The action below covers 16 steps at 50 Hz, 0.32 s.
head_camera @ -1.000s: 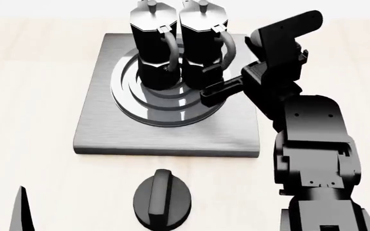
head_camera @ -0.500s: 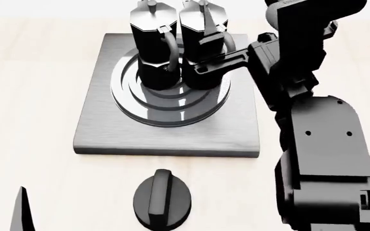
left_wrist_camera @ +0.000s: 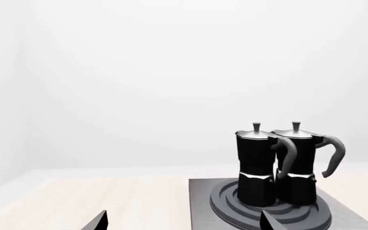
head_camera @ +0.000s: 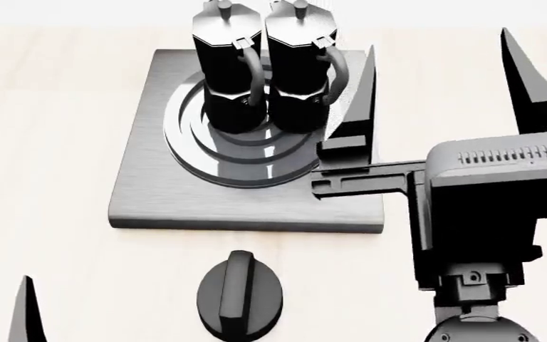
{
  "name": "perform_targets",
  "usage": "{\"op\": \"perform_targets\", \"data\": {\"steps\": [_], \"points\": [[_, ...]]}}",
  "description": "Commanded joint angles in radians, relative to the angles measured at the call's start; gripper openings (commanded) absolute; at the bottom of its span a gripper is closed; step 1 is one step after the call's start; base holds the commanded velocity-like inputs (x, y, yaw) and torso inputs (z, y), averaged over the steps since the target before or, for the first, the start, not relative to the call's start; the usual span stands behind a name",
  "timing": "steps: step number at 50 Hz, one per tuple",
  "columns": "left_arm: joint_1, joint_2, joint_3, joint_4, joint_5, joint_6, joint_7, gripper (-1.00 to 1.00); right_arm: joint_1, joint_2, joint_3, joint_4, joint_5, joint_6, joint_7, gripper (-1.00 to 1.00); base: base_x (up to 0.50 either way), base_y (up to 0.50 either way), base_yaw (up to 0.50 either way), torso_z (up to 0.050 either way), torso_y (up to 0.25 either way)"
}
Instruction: Put both moka pots on the stove.
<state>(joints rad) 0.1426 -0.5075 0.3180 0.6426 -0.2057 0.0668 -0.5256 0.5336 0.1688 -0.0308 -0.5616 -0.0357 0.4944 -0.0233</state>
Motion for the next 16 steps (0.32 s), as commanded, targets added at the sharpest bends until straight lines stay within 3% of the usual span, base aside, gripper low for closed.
{"op": "perform_targets", "data": {"steps": [1, 16], "points": [[0.001, -0.002, -0.002, -0.002, -0.002, 0.005, -0.003, 1.0, -0.156, 0.0, 0.003, -0.149, -0.035, 0.0, 0.07, 1.0, 0.0, 0.0, 0.0, 0.0, 0.0], [0.0, -0.002, 0.005, -0.003, 0.004, 0.001, -0.005, 1.0, -0.414, 0.015, 0.014, -0.137, -0.018, -0.178, 0.1, 1.0, 0.0, 0.0, 0.0, 0.0, 0.0]]}}
